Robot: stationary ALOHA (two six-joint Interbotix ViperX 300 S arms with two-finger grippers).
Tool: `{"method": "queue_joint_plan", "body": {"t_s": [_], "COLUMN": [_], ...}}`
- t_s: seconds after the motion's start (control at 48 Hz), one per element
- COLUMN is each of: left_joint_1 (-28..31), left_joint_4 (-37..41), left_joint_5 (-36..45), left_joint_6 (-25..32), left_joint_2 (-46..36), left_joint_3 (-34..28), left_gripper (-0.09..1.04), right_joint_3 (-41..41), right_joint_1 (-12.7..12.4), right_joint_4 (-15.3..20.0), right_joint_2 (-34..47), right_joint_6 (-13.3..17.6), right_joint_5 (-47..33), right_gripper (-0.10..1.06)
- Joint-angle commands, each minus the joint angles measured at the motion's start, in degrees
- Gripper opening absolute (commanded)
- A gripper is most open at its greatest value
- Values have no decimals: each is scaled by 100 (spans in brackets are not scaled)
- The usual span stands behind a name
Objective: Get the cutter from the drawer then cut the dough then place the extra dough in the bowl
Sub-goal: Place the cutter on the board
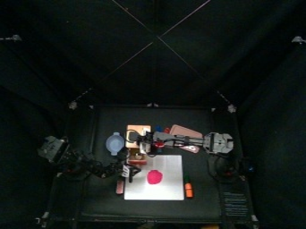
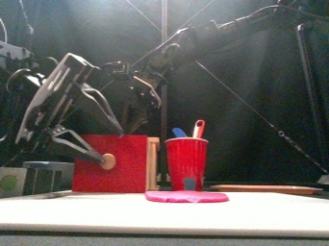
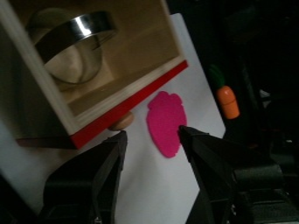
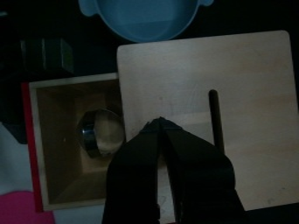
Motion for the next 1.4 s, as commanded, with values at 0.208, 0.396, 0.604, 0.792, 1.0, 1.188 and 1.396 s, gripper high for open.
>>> {"method": "queue_joint_plan", "body": {"t_s": [0.208, 0.396, 0.604, 0.792, 1.0, 1.188, 1.396], "left_joint_1": [132, 422, 923, 1090, 1195, 1266, 1266], "left_joint_4": [1336, 1890, 2355, 2540, 2540, 2575, 2602], "left_joint_5": [-167, -185, -229, -422, -466, -466, -439], "left_joint_6": [343, 1143, 2479, 3665, 4263, 4298, 4289], "left_joint_2": [-853, -1380, -1916, -2487, -2900, -2997, -3190], "left_joint_3": [352, 413, 712, 923, 1090, 1160, 1424], "left_gripper": [82, 66, 51, 42, 26, 25, 25], "right_joint_3": [-97, -114, -229, -492, -703, -703, -791], "right_joint_1": [9, 9, 44, 176, 466, 747, 835], "right_joint_4": [9, 0, 9, -26, -185, -264, 26], "right_joint_2": [26, 26, 9, -44, -316, -527, -510], "right_joint_6": [0, 0, 0, -44, -88, -62, -53], "right_joint_5": [35, 88, 88, 62, 35, 123, 773], "right_gripper": [2, 2, 2, 2, 2, 3, 36]}}
